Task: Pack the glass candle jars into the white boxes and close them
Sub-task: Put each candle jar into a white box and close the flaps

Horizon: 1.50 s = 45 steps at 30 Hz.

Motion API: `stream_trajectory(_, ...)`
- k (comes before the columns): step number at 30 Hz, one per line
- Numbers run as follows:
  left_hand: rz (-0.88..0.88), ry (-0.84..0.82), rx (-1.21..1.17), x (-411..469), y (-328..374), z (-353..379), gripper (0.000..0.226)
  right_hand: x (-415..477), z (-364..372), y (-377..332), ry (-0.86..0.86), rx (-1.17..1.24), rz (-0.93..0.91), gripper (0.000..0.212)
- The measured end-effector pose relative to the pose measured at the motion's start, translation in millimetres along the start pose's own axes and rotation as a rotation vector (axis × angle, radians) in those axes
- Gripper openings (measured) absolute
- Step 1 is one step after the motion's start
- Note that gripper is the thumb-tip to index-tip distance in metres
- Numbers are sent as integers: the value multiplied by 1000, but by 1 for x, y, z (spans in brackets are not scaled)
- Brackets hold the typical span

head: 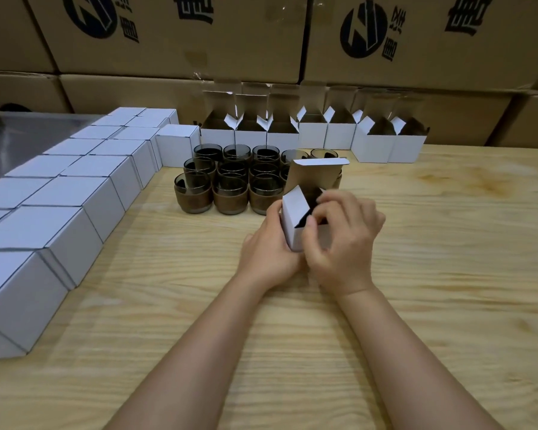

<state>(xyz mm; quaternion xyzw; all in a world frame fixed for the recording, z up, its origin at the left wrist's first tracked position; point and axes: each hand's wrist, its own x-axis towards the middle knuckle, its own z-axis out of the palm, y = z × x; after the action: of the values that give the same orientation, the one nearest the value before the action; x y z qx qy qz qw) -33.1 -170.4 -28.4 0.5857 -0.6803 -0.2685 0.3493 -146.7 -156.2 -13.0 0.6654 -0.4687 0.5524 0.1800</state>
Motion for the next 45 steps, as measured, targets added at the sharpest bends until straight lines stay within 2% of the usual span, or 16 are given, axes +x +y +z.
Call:
stream_trajectory(6,-17,-23,-39,0,1,-3,97,6,2,14,45,194,163,18)
stream_trajectory(11,-22,-38,-50,1,0,-3,98,9,0,22,75,399,433,24)
stream_trajectory(13,-24,-43,-55,1,0,-3,98,11,-1,23,46,465,511,17)
stream_trajectory(17,-21,-52,-59,1,0,-3,96,9,2,19,-99,478,488,21)
stream_trajectory(19,-23,-59,-69,1,0,-3,95,10,5,21,-43,462,528,22)
stream_trajectory(23,-26,-69,-76,2,-1,-4,95,13,7,29,99,619,815,30)
stream_trajectory(27,-23,-65,-88,2,-1,-4,95,11,12,37,107,729,1032,33)
stream_trajectory(31,-11,-72,-114,0,-1,-4,95,9,12,37,74,842,1062,31)
stream_trajectory(34,-14,-72,-269,0,0,-3,83,8,11,36,47,859,1055,20)
stream_trajectory(38,-81,100,-398,1,6,-2,85,8,9,30,-38,898,1032,16)
stream_trajectory(42,-160,175,-538,1,6,-1,91,10,7,29,-45,992,1047,17)
stream_trajectory(43,-206,175,-575,2,4,-2,85,11,7,29,-50,1013,1055,18)
stream_trajectory(45,-269,154,-659,4,4,-7,57,11,7,31,-81,1045,1073,21)
